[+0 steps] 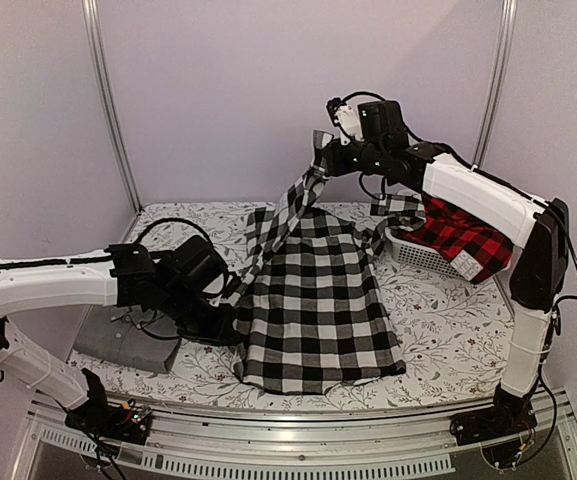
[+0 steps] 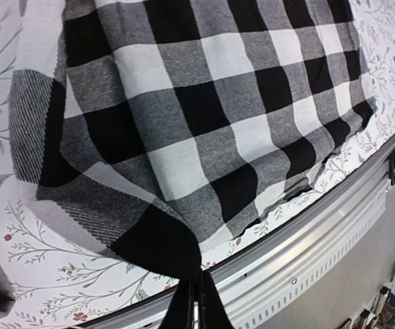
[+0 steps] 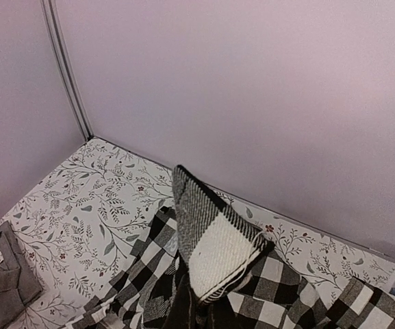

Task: Fold and stack the long sleeve shirts
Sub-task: Pick up the shirt from the center of the board, then fold the flattened shirt at the center of the board.

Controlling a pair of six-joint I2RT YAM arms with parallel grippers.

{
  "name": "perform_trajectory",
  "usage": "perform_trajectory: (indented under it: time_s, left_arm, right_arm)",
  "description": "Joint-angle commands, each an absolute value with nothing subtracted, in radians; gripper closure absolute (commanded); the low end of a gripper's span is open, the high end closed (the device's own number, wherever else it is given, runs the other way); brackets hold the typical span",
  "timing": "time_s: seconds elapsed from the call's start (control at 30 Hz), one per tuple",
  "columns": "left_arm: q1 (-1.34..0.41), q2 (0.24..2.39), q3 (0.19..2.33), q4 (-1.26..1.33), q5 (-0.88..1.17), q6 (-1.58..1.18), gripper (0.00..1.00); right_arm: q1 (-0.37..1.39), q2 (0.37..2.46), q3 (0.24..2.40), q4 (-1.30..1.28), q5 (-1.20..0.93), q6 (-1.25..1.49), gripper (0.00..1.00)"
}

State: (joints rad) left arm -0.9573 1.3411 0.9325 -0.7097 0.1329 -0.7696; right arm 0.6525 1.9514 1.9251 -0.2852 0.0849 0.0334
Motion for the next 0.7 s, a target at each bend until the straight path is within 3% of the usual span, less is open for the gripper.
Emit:
perform_trajectory:
  time_s: [0.0, 0.37, 0.67]
  left_arm:
    - [-0.981, 1.380, 1.013, -0.761, 0.219, -0.632, 1.00]
    - [-0.984, 1.462, 1.121, -0.784, 0.455, -0.418, 1.00]
    - [-0.985, 1.585, 1.164, -0.749, 0.532, -0.351, 1.00]
  right_arm:
    - [0.627, 1.871, 1.867, -0.289, 0.170, 0.011, 1.00]
    - [0.567, 1.816, 1.783, -0.288, 0.199, 0.012, 1.00]
    - [0.542, 1.789, 1.707, -0.289, 0.221, 0.036, 1.00]
